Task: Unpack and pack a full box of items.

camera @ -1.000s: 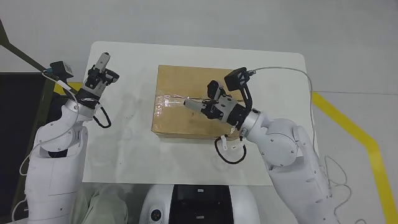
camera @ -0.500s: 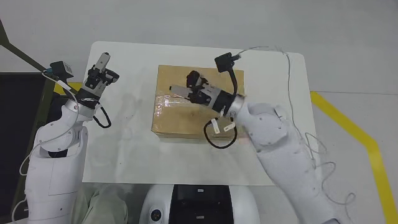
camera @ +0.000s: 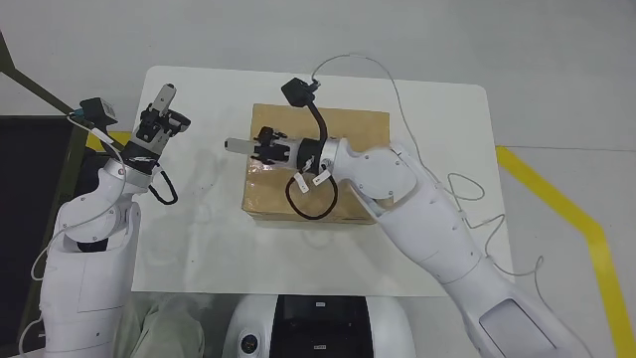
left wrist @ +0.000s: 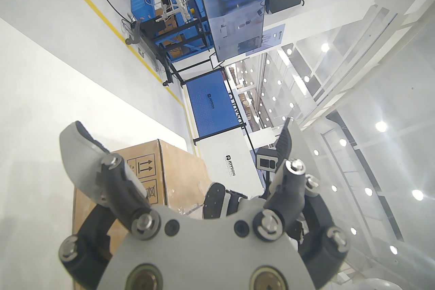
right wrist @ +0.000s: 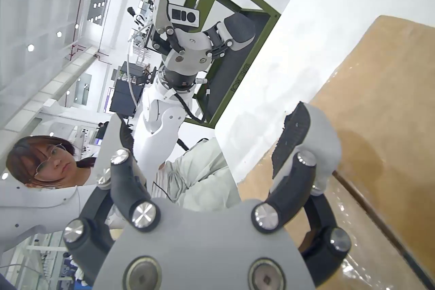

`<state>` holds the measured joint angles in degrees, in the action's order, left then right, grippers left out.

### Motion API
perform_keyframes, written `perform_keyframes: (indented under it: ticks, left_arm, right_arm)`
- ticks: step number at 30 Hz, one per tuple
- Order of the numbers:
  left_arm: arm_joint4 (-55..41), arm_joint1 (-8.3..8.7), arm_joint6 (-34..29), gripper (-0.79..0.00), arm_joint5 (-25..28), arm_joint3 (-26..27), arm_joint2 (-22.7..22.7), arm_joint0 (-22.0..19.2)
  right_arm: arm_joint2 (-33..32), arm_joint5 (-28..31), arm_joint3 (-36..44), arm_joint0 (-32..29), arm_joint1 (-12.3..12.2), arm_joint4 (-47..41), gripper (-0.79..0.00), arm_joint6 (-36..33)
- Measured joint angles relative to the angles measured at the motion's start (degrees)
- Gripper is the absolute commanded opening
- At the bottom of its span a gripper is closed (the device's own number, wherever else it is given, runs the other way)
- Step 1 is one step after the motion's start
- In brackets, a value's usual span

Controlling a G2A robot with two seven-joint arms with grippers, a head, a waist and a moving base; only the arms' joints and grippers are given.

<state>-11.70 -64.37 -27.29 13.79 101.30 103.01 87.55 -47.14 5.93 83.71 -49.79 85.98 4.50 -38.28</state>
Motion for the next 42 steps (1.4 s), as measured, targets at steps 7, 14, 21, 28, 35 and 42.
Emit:
perform_keyframes:
  ticks: [7,14,21,28,35,42]
  left_arm:
    - [0.00,0.00,0.00,0.000,0.00,0.00,0.00,0.00]
    - [0.00,0.00,0.00,0.000,0.00,0.00,0.00,0.00]
    - [0.13,0.37,2.45,0.000,-2.17,-1.65,3.36,-3.98]
    - [2.42,1.26,-1.84,0.000,-2.92,-5.23,5.72,-8.07]
    - [2.55,1.61,-4.33,0.000,-3.12,-6.45,6.67,-8.56]
    - [2.55,1.61,-4.32,0.000,-3.12,-6.44,6.66,-8.56]
  right_arm:
    - [0.09,0.53,-0.38,-0.19,0.16,-1.55,0.000,0.42]
    - [0.09,0.52,-0.37,-0.20,0.16,-1.54,0.000,0.42]
    - [-0.18,-0.35,1.73,-1.71,0.16,-4.80,0.000,-1.05]
    - [0.70,-4.49,0.71,-1.14,0.65,-7.94,0.000,-2.10]
    - [3.55,-8.25,-4.73,2.27,2.27,-10.18,0.000,-0.27]
    - [4.38,-10.11,-7.89,3.90,3.33,-12.27,0.000,1.06]
